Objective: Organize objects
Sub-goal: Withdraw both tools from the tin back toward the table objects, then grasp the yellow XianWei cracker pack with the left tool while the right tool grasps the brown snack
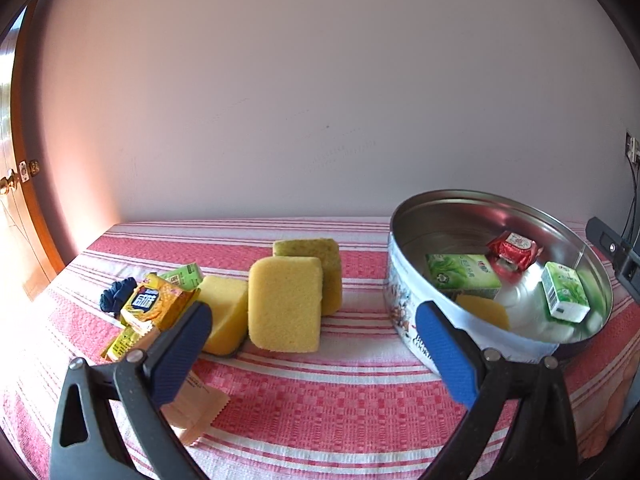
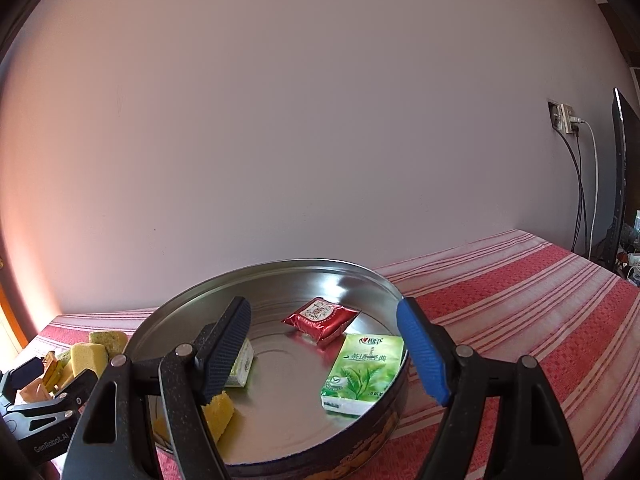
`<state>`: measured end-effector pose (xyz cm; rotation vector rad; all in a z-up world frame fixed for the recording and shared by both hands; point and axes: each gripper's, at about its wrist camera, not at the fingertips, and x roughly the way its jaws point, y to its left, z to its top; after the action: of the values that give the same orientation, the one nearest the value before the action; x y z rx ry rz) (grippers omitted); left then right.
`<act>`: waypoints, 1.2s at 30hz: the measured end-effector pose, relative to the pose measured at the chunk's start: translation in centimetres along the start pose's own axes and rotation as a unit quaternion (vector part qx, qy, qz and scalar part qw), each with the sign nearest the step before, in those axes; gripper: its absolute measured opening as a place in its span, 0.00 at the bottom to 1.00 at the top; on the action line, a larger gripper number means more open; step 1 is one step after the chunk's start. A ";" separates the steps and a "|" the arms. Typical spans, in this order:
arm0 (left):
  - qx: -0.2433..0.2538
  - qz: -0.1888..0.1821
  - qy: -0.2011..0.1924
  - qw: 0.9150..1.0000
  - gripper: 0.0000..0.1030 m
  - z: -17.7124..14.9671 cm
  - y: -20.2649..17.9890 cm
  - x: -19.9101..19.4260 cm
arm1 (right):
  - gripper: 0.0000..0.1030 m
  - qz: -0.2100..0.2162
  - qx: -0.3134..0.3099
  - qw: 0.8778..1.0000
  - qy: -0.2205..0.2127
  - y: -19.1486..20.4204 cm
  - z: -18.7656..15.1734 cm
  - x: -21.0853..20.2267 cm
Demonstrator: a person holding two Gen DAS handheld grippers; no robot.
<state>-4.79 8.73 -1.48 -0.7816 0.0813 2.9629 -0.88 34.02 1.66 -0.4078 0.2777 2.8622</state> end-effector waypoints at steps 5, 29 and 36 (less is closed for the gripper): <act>0.008 0.011 0.002 1.000 1.00 -0.7 2.7 -0.9 | 0.75 0.019 -0.026 0.999 0.012 2.7 -0.9 -1.2; -0.051 0.120 0.042 0.991 1.00 -2.9 21.8 -2.0 | 0.75 0.200 -0.094 0.965 0.144 20.6 -6.3 -2.4; -0.074 0.097 0.069 0.990 1.00 -3.5 24.1 -1.1 | 0.75 0.250 -0.161 0.929 0.218 26.8 -8.2 -0.5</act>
<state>-4.15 -15.56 -3.23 -1.0548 -0.0593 3.1207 -5.23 6.56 -1.83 -1.2041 -0.0321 3.2859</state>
